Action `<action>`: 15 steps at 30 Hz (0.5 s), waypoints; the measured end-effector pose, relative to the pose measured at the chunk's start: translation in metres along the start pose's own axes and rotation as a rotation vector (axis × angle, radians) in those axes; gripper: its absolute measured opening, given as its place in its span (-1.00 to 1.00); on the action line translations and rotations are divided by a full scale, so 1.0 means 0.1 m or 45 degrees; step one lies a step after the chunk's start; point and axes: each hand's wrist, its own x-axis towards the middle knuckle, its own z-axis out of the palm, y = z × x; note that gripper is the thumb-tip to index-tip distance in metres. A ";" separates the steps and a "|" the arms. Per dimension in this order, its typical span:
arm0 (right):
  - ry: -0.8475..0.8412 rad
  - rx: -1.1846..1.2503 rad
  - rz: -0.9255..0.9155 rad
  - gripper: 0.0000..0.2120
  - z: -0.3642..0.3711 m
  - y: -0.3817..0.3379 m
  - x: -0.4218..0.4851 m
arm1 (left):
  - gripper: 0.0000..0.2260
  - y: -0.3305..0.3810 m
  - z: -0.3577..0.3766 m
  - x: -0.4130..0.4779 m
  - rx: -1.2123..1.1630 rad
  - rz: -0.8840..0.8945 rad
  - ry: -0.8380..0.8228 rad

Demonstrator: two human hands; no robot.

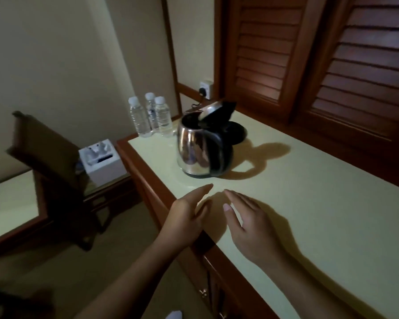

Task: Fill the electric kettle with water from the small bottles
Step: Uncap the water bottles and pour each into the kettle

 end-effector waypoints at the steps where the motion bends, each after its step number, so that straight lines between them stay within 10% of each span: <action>1: -0.009 0.009 -0.021 -0.55 0.13 -0.08 0.09 | -0.60 -0.11 -0.13 0.01 -0.006 -0.011 0.021; 15: -0.090 -0.294 0.076 -0.48 1.59 -0.78 1.43 | -0.63 -1.71 -1.44 0.92 0.002 0.046 0.156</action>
